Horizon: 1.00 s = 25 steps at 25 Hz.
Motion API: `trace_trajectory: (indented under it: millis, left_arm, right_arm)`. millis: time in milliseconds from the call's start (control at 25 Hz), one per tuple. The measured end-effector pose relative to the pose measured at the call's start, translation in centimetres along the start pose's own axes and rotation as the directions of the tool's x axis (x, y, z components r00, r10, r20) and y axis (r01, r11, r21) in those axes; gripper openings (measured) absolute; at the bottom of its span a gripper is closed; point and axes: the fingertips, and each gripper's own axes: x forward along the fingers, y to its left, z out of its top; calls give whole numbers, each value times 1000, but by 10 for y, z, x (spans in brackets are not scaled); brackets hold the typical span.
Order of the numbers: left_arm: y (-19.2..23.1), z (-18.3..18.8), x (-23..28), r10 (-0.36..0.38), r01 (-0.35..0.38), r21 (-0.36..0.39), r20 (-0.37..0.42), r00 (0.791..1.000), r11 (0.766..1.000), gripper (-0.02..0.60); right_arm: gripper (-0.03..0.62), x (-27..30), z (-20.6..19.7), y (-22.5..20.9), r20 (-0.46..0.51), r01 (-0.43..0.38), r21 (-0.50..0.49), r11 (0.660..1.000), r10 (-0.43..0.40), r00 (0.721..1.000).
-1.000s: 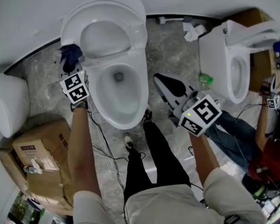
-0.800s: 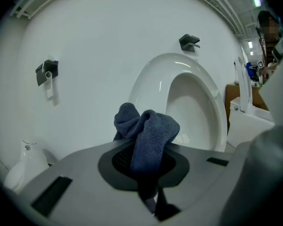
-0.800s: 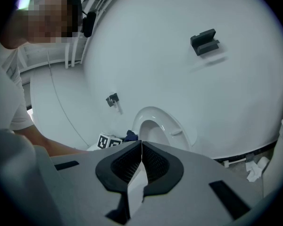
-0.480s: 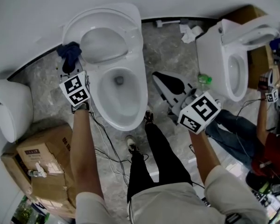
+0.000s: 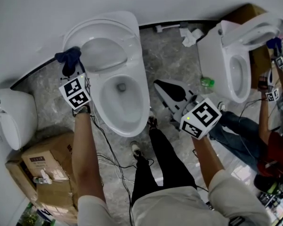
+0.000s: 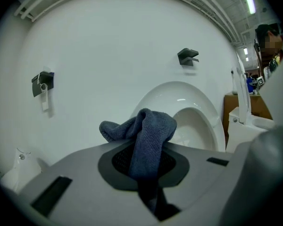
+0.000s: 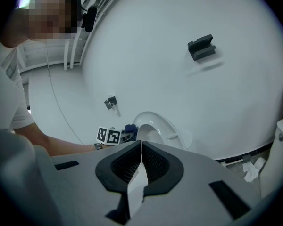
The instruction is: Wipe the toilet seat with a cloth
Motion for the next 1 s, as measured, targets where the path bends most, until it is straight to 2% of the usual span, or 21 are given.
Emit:
trace_trajectory:
  millis: [320, 640, 1000]
  left_arm:
    - [-11, 31, -1, 8, -7, -25, 44, 999, 1000, 37]
    - [-33, 62, -1, -11, 11, -7, 89, 996, 1000, 37]
    - [-70, 85, 3, -84, 81, 28, 123, 989, 996, 37]
  right_arm:
    - [29, -4, 13, -8, 16, 15, -8, 1000, -15, 1000]
    - [29, -5, 15, -14, 11, 42, 0, 999, -42, 999]
    - [29, -14, 15, -33, 15, 74, 8, 997, -74, 997]
